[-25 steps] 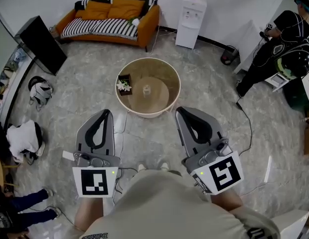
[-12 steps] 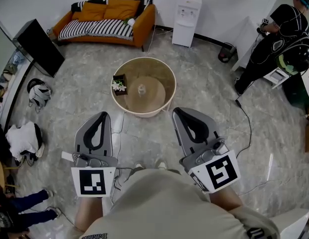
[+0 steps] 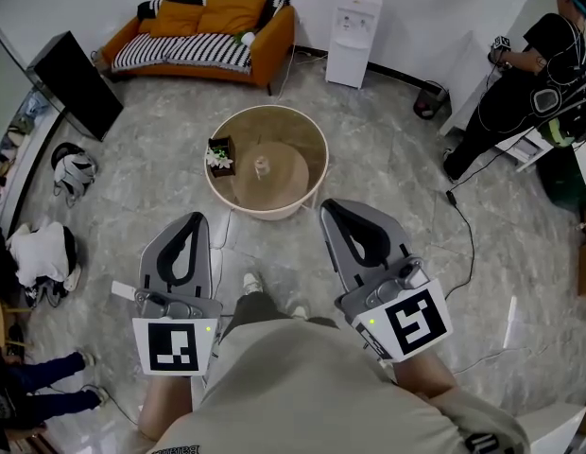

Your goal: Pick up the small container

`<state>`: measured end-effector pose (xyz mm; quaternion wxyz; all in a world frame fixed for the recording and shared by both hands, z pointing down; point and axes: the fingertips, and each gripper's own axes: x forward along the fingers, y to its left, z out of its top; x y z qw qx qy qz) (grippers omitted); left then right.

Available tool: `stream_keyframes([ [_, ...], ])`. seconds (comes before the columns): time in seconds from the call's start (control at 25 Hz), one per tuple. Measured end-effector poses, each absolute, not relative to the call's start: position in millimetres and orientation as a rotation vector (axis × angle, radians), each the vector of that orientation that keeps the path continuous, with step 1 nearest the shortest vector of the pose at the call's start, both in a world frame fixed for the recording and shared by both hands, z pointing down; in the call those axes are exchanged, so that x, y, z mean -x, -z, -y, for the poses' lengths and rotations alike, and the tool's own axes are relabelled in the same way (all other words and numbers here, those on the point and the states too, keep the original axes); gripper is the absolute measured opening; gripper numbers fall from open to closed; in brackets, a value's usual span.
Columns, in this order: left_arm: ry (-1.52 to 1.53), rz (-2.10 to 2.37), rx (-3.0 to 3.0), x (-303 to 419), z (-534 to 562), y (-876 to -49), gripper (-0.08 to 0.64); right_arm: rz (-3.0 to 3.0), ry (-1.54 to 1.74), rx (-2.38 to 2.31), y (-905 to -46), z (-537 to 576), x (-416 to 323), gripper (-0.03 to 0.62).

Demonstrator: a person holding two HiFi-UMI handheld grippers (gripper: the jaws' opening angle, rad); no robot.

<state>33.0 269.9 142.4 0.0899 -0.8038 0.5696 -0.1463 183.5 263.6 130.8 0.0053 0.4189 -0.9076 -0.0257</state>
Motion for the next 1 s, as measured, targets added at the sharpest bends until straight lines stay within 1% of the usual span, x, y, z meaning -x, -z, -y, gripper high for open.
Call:
stream_keyframes([
  [0.16,0.451,-1.715,2.39,-32,-270,-148,0.006,2.855,0.054,-1.322,-135,-259,-185,-0.003],
  [0.48,0.454,-1.73,2.392,-11,-247,-162,0.006,2.835,0.029,-1.276,-152,-237,-162,-0.003],
  [1.0,0.46,-1.718,2.424,39,-147,-174,0.006,2.78,0.017,-1.274,-161,-145,-114,-0.003],
])
